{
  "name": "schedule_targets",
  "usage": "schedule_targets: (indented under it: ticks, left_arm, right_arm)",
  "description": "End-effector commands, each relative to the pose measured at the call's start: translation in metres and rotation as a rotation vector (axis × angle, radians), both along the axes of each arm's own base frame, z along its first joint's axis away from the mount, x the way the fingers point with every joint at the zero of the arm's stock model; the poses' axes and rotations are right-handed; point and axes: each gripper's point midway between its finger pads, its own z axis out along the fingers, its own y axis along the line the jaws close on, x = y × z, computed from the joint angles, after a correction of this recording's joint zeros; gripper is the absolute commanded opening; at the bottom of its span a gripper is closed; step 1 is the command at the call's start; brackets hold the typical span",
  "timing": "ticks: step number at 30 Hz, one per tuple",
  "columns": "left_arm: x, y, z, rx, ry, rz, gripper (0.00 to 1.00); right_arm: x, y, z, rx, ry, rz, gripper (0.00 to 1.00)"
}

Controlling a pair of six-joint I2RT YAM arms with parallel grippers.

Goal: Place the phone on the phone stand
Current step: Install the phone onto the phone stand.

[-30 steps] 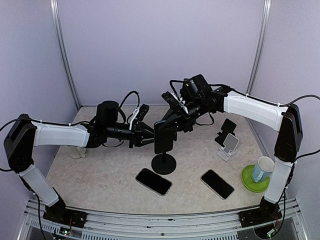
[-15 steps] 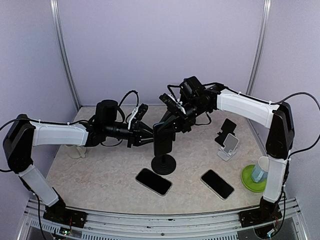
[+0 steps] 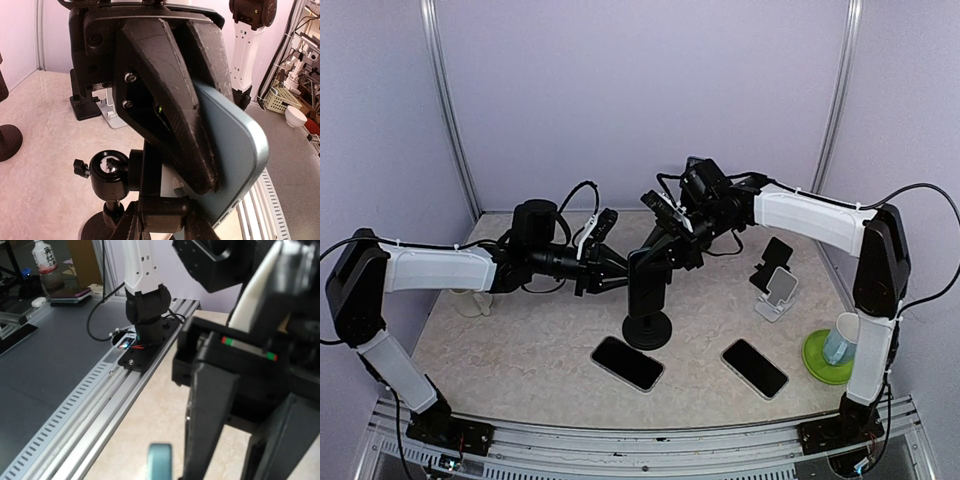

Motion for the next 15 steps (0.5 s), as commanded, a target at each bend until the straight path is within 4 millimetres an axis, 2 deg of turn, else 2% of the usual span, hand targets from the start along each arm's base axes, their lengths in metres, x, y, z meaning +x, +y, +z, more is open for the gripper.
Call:
schedule_targets:
  ticks: [1,7,15]
  left_arm:
    - [-0.024,0.007,0.042,-0.083,-0.076,-0.085,0.12]
    - [-0.026,0.009,0.046,-0.089,-0.084,-0.081,0.12]
    - [-0.029,0.014,0.048,-0.089,-0.089,-0.071,0.12]
  right_arm:
    - [0.039,-0.032,0.000,-0.048,-0.045,-0.190,0.00]
    - [0.056,-0.046,-0.018,-0.125,-0.058,-0.281,0.00]
    - [0.073,-0.056,-0.028,-0.171,-0.055,-0.353,0.00]
